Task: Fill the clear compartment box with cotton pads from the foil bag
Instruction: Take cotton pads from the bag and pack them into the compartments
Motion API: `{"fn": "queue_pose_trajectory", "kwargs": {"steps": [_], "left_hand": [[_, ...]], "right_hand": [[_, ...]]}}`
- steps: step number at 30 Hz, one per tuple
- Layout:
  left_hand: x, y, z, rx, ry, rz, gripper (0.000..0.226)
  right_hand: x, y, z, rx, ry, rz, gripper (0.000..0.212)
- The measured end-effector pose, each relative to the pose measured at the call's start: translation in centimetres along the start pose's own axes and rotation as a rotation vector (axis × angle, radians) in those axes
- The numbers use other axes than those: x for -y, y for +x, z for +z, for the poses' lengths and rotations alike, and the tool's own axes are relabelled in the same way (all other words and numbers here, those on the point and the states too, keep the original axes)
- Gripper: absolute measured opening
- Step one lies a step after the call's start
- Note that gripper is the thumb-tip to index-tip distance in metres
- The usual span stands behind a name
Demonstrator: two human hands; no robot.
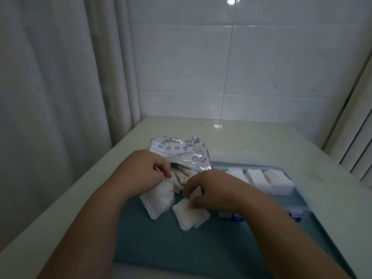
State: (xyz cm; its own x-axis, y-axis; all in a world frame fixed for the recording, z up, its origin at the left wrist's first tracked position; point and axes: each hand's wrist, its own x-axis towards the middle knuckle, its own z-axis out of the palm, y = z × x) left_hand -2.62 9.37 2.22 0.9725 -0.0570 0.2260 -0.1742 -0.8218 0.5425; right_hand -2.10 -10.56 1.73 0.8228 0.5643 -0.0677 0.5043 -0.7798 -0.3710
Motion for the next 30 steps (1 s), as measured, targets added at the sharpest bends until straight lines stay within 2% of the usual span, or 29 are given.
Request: {"fn": "queue_pose_trajectory", "kwargs": {"steps": [2, 6, 11, 14, 18, 21, 25, 27, 30], "left_hand": [[0.0, -0.3, 0.4, 0.064, 0.050, 0.024, 0.034], [0.3, -0.1, 1.1, 0.093, 0.120, 0.038, 0.033], [0.7, 0.1, 1.5, 0.013, 0.062, 0.066, 0.036], [0.7, 0.2, 1.8, 0.023, 0.020, 0.075, 0.030], [0.6, 0.4, 2.1, 0.031, 0.001, 0.074, 0.027], [0.5, 0.6, 2.0, -0.031, -0.082, 0.070, 0.026], [-0.3, 1.1, 1.6, -0.124, -0.268, 0.090, 0.029], [-1.0, 1.4, 1.3, -0.164, -0.364, 0.086, 0.032], [-2.2, 1.9, 1.0, -0.173, -0.505, 0.095, 0.024]], "right_hand": [[0.4, -0.1, 0.3, 0.059, -0.076, -0.012, 0.038], [0.9, 0.2, 1.3, 0.098, -0.257, 0.014, 0.057], [1.1, 0.9, 2.5, 0.099, -0.401, 0.046, 0.050], [1.5, 1.2, 2.6, 0.131, -0.447, 0.063, 0.043], [1.7, 1.1, 2.5, 0.146, -0.338, 0.062, 0.038], [1.7, 0.5, 1.5, 0.122, -0.206, 0.027, 0.036], [1.4, 0.0, -0.6, -0.078, 0.036, 0.057, 0.022], [0.6, 0.1, -1.3, -0.156, 0.074, 0.089, 0.024], [-0.9, 0.0, -2.3, -0.221, 0.136, 0.131, 0.029]]}}
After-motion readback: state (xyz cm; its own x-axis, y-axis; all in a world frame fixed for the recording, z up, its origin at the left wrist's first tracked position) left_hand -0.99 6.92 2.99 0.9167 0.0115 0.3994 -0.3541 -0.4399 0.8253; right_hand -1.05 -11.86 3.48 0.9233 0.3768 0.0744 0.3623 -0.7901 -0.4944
